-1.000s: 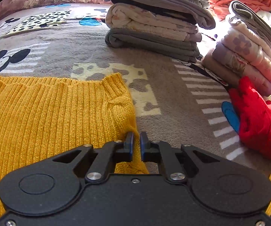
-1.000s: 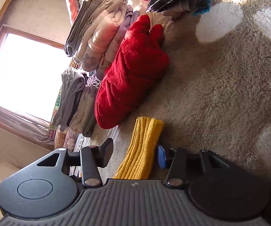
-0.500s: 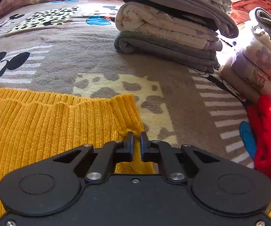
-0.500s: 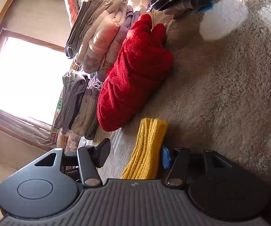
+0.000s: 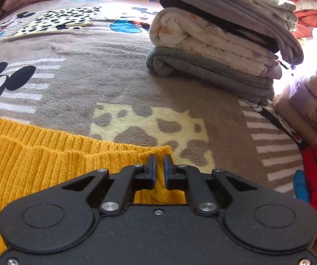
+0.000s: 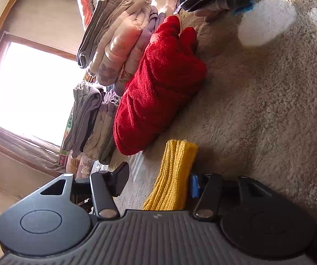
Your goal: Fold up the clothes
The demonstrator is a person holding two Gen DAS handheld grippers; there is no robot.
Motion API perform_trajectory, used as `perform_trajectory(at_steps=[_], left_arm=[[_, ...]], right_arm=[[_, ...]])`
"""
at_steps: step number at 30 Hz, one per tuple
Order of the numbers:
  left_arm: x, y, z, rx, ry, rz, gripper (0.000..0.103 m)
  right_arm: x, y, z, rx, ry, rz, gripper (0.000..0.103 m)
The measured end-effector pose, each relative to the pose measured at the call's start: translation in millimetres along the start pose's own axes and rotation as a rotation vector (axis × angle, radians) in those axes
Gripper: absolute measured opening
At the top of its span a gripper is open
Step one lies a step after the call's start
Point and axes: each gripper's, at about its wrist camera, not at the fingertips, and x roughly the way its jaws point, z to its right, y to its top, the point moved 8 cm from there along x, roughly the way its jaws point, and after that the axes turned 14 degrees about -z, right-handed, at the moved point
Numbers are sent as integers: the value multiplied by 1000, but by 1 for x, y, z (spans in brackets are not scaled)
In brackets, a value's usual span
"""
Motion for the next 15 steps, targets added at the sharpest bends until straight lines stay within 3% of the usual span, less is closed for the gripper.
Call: perform_trajectory(at_steps=[5,11,13,15], left_arm=[[-18,11,4,13,-28,26,7],[-77,-26,2,89,-30,127,11],[-97,-47,1,114,-45,148,21],[-118,-79,4,163,-43,185,52]], right_arm=[[2,-1,-1,-16,-8,1,55],[1,-2,-2,-29,-14,4,55],[1,-3,-1,-30,-14,5,55],[0,-3,-1,-31,-14,5,54]])
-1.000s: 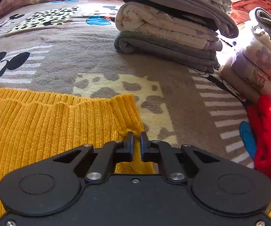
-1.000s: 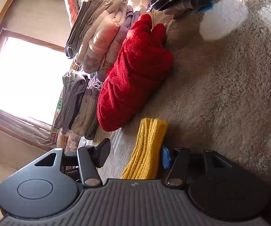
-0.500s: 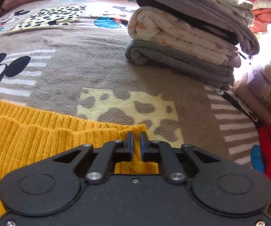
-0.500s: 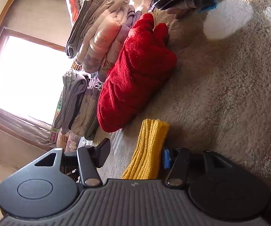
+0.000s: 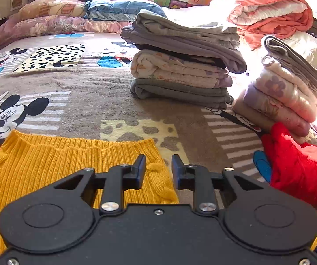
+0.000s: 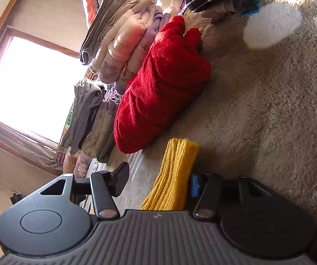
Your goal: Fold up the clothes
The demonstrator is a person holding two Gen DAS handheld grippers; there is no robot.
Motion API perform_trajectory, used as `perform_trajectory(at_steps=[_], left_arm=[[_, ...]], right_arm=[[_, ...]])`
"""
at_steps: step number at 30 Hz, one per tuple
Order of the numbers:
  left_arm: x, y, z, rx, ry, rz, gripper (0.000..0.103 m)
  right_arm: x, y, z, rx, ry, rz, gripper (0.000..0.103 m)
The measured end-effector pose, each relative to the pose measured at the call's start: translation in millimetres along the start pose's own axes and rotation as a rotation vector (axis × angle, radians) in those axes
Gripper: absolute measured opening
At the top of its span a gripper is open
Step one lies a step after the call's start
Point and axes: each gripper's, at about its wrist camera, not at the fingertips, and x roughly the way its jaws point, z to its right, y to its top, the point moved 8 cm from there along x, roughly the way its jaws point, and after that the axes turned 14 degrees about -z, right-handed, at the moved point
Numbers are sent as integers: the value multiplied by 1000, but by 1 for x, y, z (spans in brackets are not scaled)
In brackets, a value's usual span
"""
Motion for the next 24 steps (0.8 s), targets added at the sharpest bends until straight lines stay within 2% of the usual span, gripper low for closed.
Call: perform_trajectory(at_steps=[2,7,12,15,20,24], left_arm=[[-20,-26,10,51,0,25,55],[-48,-99,51,198,-7,26,57],[-49,-160,110,434,31,10,60],[-47,-185,145,553,37,22,62],[-35,-212,188,796,184,101,63],[-22,-218,210,887,228,141,63]], right_arm=[[0,0,0,0,1,-3,54],[-3,-1,0,5,9,-19,54],[-4,-1,-2,12,49,-69,61],[-7,2,0,46,85,-91,61],[-16,6,6,100,140,-108,61],[-24,9,10,122,175,-123,64]])
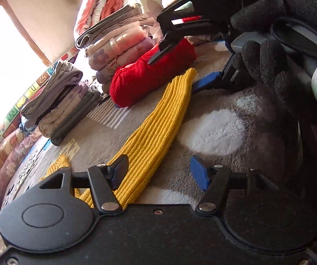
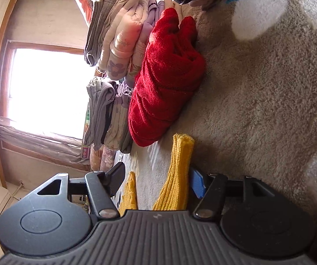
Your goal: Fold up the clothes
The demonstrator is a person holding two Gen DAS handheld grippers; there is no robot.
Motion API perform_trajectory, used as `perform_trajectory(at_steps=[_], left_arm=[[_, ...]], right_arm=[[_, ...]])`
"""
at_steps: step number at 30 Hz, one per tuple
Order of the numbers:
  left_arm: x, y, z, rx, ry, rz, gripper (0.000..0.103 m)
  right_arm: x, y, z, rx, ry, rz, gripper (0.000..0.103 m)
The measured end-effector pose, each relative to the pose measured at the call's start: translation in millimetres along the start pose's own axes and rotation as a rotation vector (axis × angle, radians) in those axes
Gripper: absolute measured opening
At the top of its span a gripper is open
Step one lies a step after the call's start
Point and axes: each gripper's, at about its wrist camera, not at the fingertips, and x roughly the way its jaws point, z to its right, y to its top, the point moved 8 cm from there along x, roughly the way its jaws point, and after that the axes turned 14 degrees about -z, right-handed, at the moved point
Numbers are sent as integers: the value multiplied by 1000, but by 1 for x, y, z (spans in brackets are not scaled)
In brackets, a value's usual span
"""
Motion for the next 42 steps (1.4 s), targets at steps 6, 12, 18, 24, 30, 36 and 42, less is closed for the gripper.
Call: perform_trajectory(at_steps=[6,12,18,24,30,36,42], left_arm=[[21,23,4,52,68,-15,63],[36,42,6,97,111,-36,63],[54,62,13,106,130,-49,58],[60,64,12,65,72,-75,8],[38,64,-14,-128,-2,-27,7],[6,58,-76,-395,-116,47,7],[-23,27,-156,-672,-258,115,7]], right_arm=[[-8,3,2,9,37,-18,66],[-20,15,3,30,82,-2,74],[-32,25,9,50,103,27,74],[-47,35,16,60,109,94,74],[-52,35,12,34,121,121,76],[-65,22,-22,-115,227,162,85],[-38,-21,-66,-349,193,53,87]])
